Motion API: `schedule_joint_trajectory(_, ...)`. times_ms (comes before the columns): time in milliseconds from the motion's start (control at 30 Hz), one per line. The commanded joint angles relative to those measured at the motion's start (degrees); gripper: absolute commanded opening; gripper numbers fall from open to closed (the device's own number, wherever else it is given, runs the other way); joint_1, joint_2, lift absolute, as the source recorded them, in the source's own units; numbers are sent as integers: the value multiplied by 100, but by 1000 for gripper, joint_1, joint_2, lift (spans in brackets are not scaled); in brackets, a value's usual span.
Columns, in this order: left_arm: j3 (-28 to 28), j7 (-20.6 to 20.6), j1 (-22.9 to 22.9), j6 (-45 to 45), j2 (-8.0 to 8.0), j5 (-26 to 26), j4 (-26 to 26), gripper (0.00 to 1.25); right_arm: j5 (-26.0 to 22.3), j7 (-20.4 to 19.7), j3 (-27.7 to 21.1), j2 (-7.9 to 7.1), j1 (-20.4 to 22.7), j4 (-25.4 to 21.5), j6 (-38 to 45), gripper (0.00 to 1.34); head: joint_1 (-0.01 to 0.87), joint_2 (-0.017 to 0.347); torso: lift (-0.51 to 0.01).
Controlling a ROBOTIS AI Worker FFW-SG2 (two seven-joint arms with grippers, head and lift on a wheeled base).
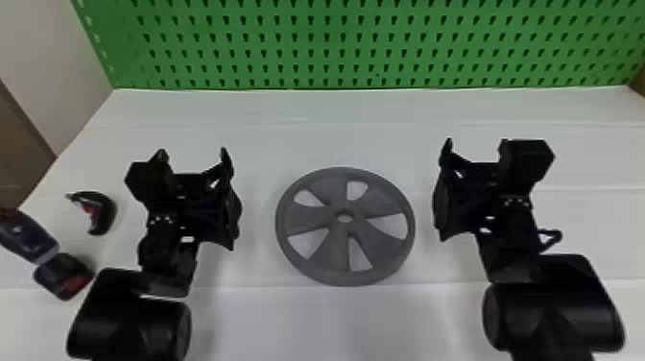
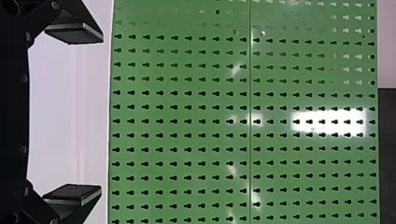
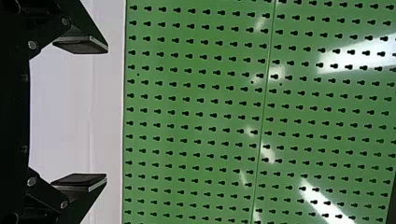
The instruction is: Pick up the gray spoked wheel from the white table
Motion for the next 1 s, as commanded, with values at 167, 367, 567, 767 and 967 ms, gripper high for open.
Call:
schedule_joint_trajectory(167,0,0,0,0,-1,4,0,1105,-5,-2,12,0,-9,0,0,1032,806,44,-98)
schedule_joint_trajectory(367,0,0,0,0,-1,-5,0,1103,-5,-2,12,0,-17,9,0,1032,806,44,-98)
schedule_joint_trajectory(567,9,0,0,-9,-1,4,0,1103,-32,-2,21,0,-35,9,9,1032,806,44,-98)
schedule_joint_trajectory(767,18,0,0,-18,-1,4,0,1103,-111,-2,30,-9,-70,9,88,1037,806,44,-98)
schedule_joint_trajectory(967,26,0,9,-18,-1,13,0,1103,-111,-2,-58,40,-105,-71,308,1037,806,44,-98)
